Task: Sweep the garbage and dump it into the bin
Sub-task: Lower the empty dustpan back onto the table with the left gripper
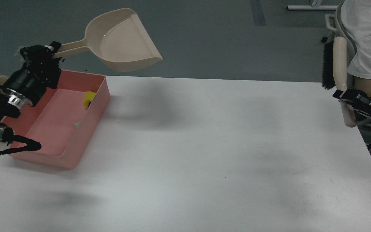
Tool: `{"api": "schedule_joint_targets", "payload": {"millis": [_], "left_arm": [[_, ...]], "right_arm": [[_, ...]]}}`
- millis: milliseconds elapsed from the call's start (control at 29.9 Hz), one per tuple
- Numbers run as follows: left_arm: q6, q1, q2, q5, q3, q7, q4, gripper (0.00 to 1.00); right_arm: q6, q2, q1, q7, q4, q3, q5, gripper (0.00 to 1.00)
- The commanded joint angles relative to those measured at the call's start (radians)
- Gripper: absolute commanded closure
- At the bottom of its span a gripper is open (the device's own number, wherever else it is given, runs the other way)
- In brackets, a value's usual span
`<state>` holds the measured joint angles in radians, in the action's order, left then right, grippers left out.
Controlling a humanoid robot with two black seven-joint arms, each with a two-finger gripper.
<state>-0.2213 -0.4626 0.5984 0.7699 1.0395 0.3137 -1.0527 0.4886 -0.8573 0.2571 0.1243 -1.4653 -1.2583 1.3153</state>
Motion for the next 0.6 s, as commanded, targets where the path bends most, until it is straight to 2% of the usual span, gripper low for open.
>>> {"api": "schedule_joint_targets", "payload": {"millis": [0, 100, 200, 301, 568], "left_arm": [[0.048, -0.129, -0.055, 0.000, -0.172, -0.002, 0.002, 1.00], [0.063, -0.189, -0.072, 0.002, -0.293, -0.008, 0.002, 1.00], [0.071, -0.228, -0.098, 0.002, -0.430, -0.033, 0.019, 1.00], [0.079, -0.235, -0.118, 0.002, -0.511, -0.033, 0.023, 1.00], [0.138, -0.225, -0.204, 0.002, -0.621, -0.035, 0.022, 1.00]], "right_arm": [[0.000, -0.028, -0.004, -0.003, 0.031, 0.002, 0.005, 0.93], [0.000, -0.043, -0.033, -0.009, 0.054, 0.005, 0.005, 0.93], [0.000, -0.048, -0.068, -0.011, 0.077, 0.005, 0.007, 0.93], [0.000, -0.048, -0.078, -0.012, 0.092, 0.020, 0.009, 0.92], [0.000, -0.037, -0.174, -0.012, 0.062, 0.106, 0.019, 0.94]]}}
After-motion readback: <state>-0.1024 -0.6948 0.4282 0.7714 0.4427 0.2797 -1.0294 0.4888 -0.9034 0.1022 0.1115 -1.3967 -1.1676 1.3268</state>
